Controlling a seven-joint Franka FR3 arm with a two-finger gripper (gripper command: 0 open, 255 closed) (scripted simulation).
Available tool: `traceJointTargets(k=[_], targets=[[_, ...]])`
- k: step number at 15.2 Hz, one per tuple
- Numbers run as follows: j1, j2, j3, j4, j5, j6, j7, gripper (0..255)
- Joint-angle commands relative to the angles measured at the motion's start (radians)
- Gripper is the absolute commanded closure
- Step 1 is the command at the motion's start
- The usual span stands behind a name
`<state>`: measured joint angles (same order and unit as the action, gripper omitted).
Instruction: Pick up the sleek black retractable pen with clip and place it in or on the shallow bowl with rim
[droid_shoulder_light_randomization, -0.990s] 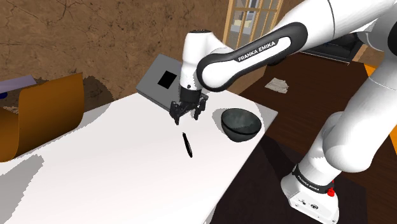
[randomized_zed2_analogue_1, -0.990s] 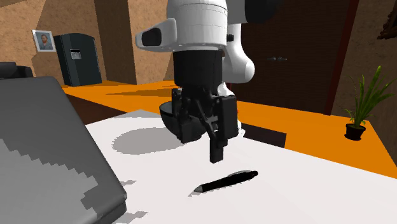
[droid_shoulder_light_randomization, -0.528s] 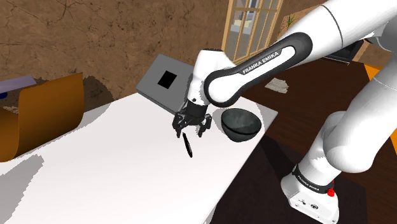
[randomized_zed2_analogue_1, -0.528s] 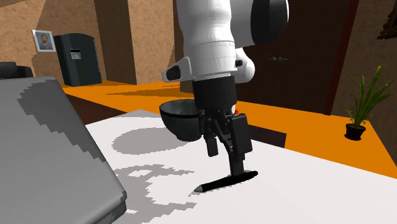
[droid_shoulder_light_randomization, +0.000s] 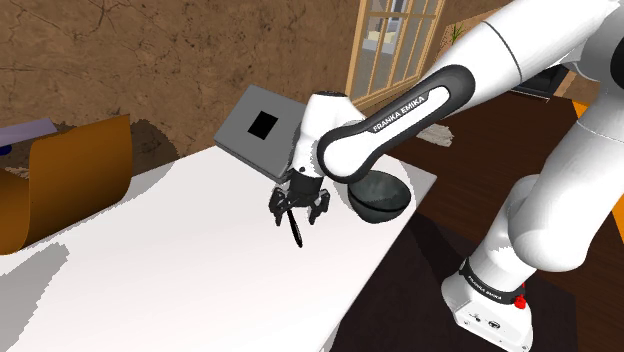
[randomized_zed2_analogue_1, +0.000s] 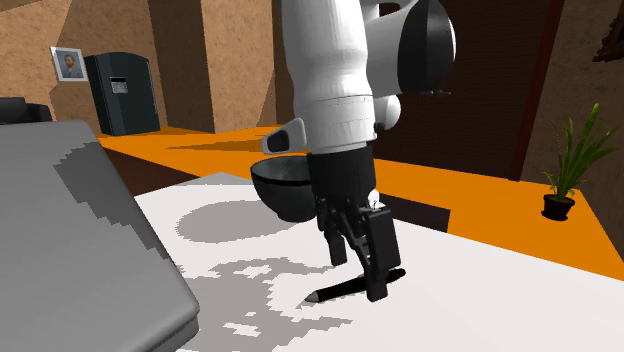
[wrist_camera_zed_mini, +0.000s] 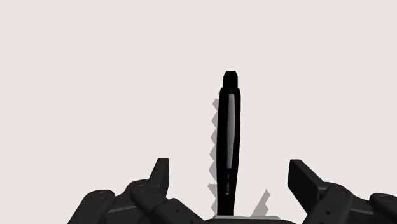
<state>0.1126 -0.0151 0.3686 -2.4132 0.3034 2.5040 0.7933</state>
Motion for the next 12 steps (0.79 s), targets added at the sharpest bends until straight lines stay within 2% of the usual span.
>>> traceJointTargets(k=[1,4,5,12], targets=[[0.0,0.001,0.0,0.0,0.0,0.001,0.0,0],[0.0,0.001,0.0,0.0,0.0,0.001,0.0,0],[0.0,0.001,0.0,0.0,0.0,0.001,0.0,255],[0.0,-0.002,0.0,-0.002,0.001,0.001,0.0,255]])
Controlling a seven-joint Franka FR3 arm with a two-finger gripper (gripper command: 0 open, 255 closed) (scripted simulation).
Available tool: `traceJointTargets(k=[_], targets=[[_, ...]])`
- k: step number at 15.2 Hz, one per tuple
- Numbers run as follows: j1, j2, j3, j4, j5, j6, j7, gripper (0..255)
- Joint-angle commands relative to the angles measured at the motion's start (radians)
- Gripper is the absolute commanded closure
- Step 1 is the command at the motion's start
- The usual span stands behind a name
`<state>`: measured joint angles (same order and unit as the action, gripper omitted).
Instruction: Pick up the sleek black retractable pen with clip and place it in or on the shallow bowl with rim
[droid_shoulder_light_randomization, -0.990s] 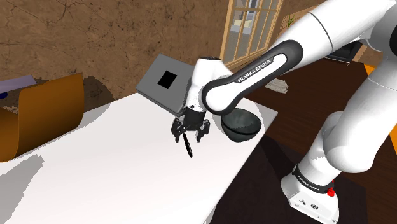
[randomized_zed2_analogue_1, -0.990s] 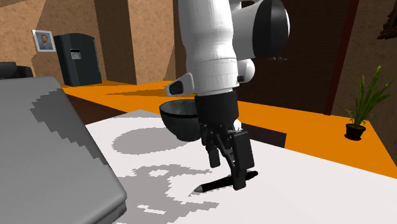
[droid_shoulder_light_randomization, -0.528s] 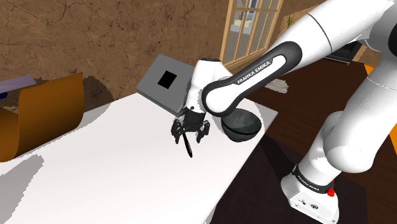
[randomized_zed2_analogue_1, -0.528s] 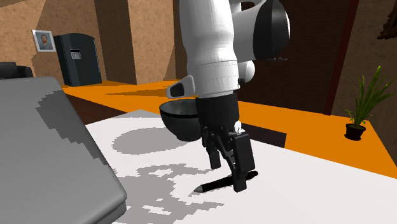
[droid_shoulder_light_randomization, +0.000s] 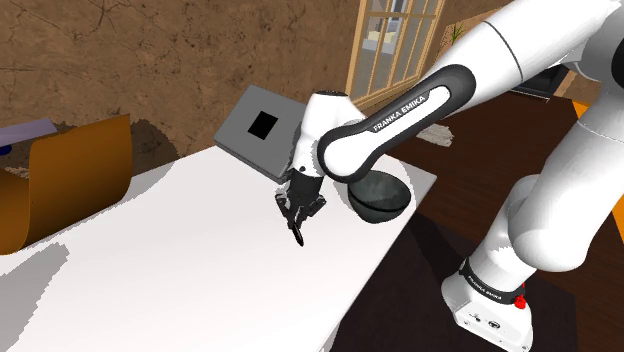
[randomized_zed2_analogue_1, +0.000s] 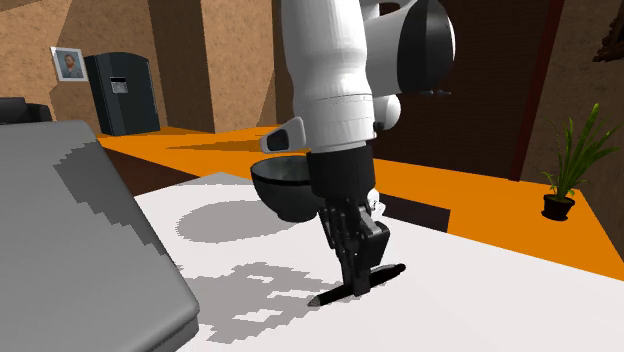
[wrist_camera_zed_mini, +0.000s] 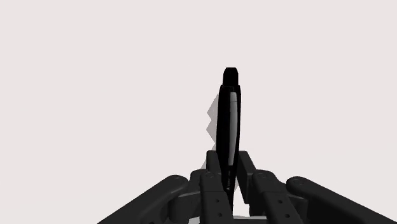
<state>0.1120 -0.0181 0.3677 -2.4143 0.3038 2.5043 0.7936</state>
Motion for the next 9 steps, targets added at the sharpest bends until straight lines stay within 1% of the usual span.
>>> traceJointTargets(k=[1,2,9], targets=[[0.001,0.002,0.001,-0.001,0.001,0.0,0.0,255],[0.001,0.004,0.001,0.001,-0.001,0.001,0.0,255],[-0.002,-0.066,-0.005,0.034,0.003,-0.1,0.009,255]])
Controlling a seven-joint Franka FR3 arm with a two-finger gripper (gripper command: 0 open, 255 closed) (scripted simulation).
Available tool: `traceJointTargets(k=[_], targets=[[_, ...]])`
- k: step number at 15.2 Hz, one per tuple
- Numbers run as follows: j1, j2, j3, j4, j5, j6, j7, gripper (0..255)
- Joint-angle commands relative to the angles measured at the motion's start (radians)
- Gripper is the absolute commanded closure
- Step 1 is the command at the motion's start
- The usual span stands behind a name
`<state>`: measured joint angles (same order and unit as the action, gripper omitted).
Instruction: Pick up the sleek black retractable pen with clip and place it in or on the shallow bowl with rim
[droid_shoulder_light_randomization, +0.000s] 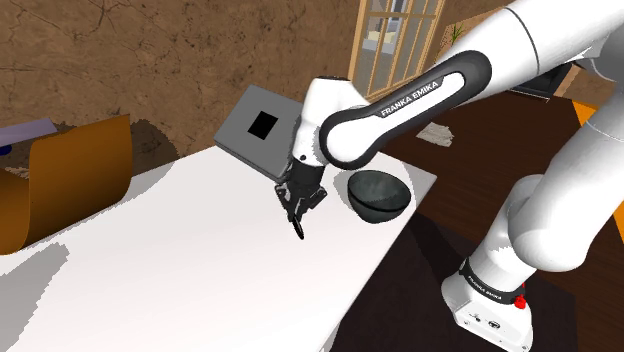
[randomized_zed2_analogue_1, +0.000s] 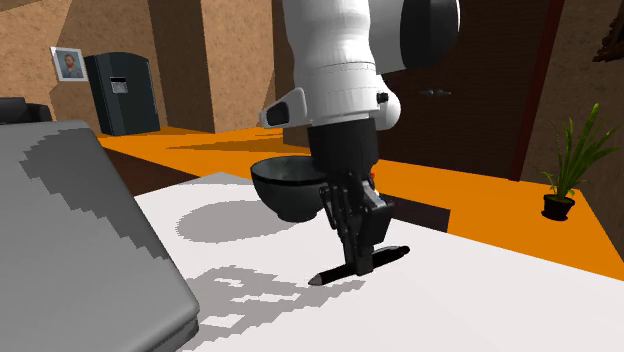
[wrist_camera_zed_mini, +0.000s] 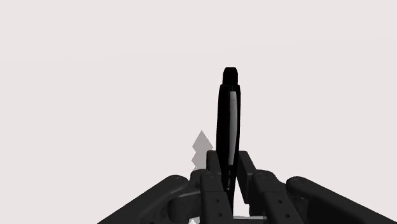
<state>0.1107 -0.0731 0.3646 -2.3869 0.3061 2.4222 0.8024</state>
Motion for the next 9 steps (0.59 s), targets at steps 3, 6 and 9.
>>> traceJointTargets(k=[3,6,9], targets=[[-0.002,-0.037,-0.005,0.023,0.0,-0.06,0.005,255],[-0.004,-0.062,-0.008,0.042,0.0,-0.103,0.01,255],[-0.005,-0.084,-0.012,0.063,-0.002,-0.145,0.015,255]])
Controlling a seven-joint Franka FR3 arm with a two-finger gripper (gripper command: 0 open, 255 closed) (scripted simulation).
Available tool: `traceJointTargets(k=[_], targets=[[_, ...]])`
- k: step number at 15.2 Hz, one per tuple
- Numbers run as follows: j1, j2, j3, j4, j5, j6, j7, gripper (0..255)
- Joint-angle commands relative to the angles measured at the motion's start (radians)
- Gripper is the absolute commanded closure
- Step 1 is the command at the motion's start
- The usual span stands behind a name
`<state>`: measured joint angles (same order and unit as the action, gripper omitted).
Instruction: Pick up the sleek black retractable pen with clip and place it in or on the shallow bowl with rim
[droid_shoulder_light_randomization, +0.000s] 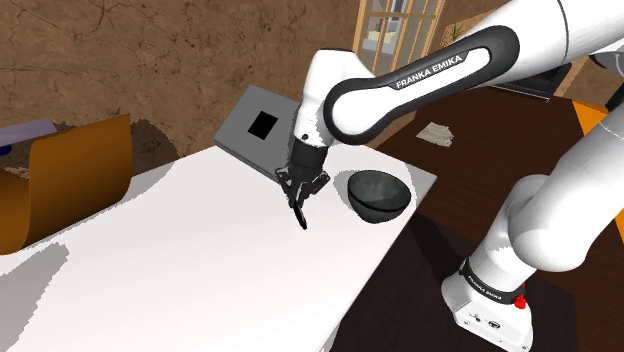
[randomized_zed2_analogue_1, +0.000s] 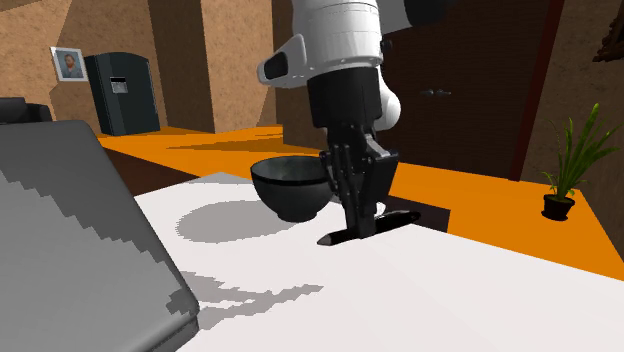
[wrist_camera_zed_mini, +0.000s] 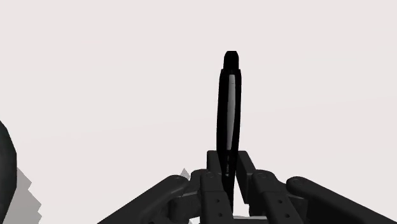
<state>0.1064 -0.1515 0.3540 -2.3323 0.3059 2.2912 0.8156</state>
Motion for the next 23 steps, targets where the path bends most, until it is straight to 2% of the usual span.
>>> traceJointTargets(k=[1,17,23], targets=[[-0.001,-0.012,-0.002,0.016,-0.002,-0.028,0.004,255],[-0.009,-0.085,-0.021,0.152,-0.015,-0.234,0.033,255],[-0.028,-0.285,-0.113,-0.022,0.019,-0.288,-0.093,255]])
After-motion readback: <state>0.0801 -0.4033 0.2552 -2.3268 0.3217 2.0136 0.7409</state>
